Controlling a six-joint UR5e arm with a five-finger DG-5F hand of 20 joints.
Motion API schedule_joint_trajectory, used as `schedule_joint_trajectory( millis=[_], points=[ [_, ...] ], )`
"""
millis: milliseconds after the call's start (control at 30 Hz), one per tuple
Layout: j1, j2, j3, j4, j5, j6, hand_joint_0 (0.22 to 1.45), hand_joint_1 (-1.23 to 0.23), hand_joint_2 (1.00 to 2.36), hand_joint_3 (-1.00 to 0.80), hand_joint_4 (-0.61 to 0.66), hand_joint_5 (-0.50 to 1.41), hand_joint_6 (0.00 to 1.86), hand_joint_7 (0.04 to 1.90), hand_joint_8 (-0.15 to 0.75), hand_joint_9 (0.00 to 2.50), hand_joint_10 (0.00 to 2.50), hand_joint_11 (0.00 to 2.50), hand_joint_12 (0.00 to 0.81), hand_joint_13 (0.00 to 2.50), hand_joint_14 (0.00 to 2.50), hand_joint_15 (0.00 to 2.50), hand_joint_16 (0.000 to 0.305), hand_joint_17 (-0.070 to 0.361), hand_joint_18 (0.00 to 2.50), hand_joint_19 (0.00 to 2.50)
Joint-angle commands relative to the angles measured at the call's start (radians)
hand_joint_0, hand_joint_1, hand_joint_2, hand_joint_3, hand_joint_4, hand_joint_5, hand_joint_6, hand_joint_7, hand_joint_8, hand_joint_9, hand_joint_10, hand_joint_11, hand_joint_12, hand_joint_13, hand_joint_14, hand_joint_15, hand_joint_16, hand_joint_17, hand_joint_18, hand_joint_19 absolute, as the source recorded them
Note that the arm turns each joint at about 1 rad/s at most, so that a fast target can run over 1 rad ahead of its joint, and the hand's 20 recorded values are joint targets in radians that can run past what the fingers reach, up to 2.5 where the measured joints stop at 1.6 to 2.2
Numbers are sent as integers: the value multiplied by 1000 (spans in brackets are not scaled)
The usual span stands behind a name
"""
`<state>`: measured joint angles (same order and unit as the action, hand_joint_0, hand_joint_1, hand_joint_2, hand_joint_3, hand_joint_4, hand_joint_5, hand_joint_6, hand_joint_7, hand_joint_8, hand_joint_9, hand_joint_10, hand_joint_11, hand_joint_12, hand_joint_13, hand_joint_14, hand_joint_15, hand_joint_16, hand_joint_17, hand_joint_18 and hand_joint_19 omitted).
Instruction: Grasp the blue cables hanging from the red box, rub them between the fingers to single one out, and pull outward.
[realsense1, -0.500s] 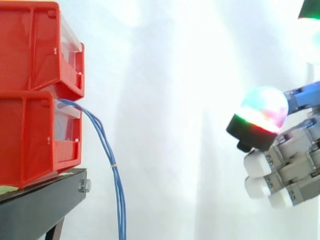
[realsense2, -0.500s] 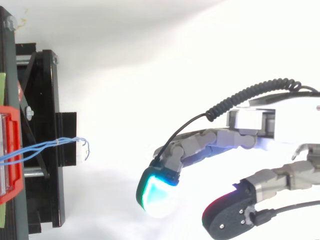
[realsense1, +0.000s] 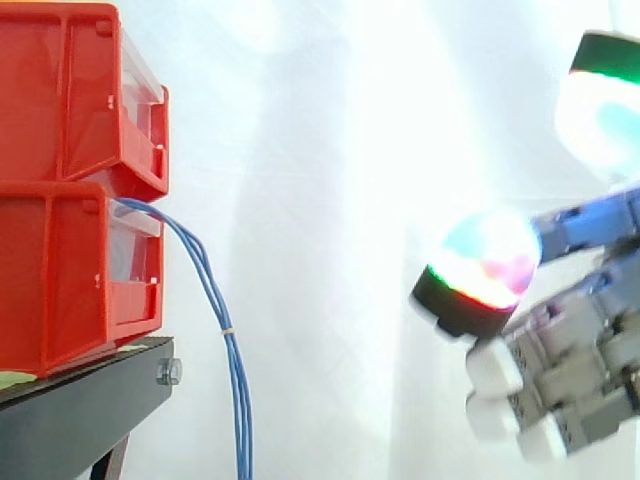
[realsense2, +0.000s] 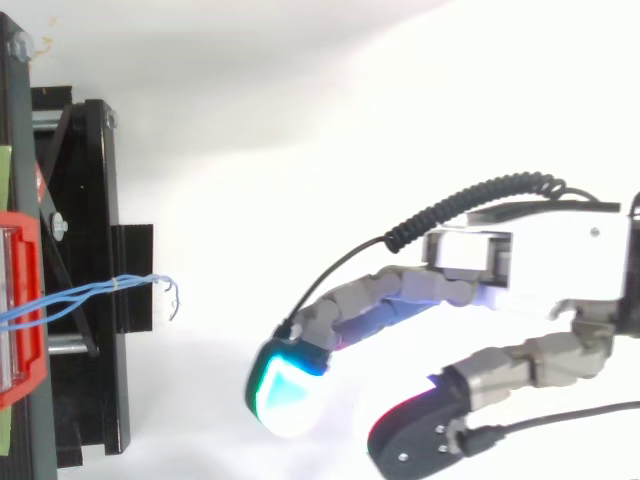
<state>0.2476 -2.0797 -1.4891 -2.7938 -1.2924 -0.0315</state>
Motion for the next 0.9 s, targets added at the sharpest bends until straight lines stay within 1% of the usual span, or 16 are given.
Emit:
schedule_joint_trajectory(
  millis=[0, 33, 100, 167, 233, 300, 433, 467, 500, 533, 600, 633, 700, 800, 833, 867],
  points=[
    [2, -51, 18, 33, 1, 2, 510, -496, 1004, -433, 276, -195, 502, 744, 282, 594, 3, 60, 331, 481, 11, 257, 37, 82, 284, 164],
    [2, -57, 23, 42, 2, 1, 511, -497, 1005, -433, 278, -194, 502, 746, 283, 600, 0, 69, 330, 489, 11, 262, 37, 82, 295, 167],
    [2, -82, 53, 65, 2, 2, 512, -497, 1005, -433, 278, -194, 502, 741, 283, 603, 3, 68, 330, 495, 11, 261, 37, 82, 301, 167],
    [2, -83, 69, 74, 7, -2, 512, -498, 1004, -430, 280, -194, 502, 747, 284, 608, 2, 71, 329, 499, 11, 261, 37, 82, 305, 171],
    [2, -82, 79, 66, 19, -4, 514, -499, 1004, -433, 282, -193, 502, 747, 284, 610, 2, 77, 331, 502, 11, 266, 36, 82, 305, 178],
    [2, -83, 79, 62, 33, -13, 514, -499, 1004, -431, 283, -192, 502, 749, 285, 612, 0, 78, 331, 502, 11, 266, 36, 82, 305, 178],
    [-1, -85, 79, 63, 35, -39, 515, -500, 1005, -429, 285, -188, 502, 752, 285, 619, 1, 80, 332, 484, 11, 267, 37, 82, 289, 182],
    [-1, -106, 79, 73, 33, -56, 515, -501, 1005, -431, 286, -186, 502, 752, 287, 618, 3, 92, 332, 469, 11, 264, 37, 82, 278, 174],
    [-1, -114, 79, 79, 33, -56, 515, -501, 1005, -429, 288, -186, 502, 754, 285, 619, 4, 86, 332, 467, 11, 263, 37, 82, 276, 171],
    [-1, -128, 79, 96, 33, -56, 515, -501, 1005, -429, 288, -185, 502, 754, 285, 620, 3, 86, 333, 467, 11, 264, 37, 82, 275, 179],
    [2, -138, 79, 123, 35, -58, 515, -501, 1005, -428, 288, -185, 502, 756, 286, 625, 3, 93, 333, 464, 11, 263, 36, 82, 267, 171],
    [4, -143, 79, 151, 35, -58, 516, -501, 1004, -430, 290, -184, 502, 757, 287, 626, 3, 100, 333, 464, 11, 263, 36, 82, 266, 176],
    [6, -143, 79, 178, 41, -65, 516, -501, 1004, -428, 291, -184, 502, 758, 290, 629, 3, 95, 332, 464, 11, 267, 36, 82, 265, 172],
    [6, -143, 79, 197, 56, -85, 515, -502, 1005, -428, 293, -183, 502, 759, 292, 639, 3, 104, 334, 463, 11, 263, 36, 82, 260, 167],
    [6, -143, 79, 201, 76, -107, 516, -501, 1005, -428, 293, -183, 502, 756, 292, 639, 4, 104, 333, 463, 11, 267, 36, 82, 259, 168],
    [6, -143, 79, 204, 87, -120, 516, -501, 1004, -428, 292, -182, 502, 760, 292, 641, 4, 104, 332, 457, 11, 263, 36, 81, 254, 162]
  ],
)
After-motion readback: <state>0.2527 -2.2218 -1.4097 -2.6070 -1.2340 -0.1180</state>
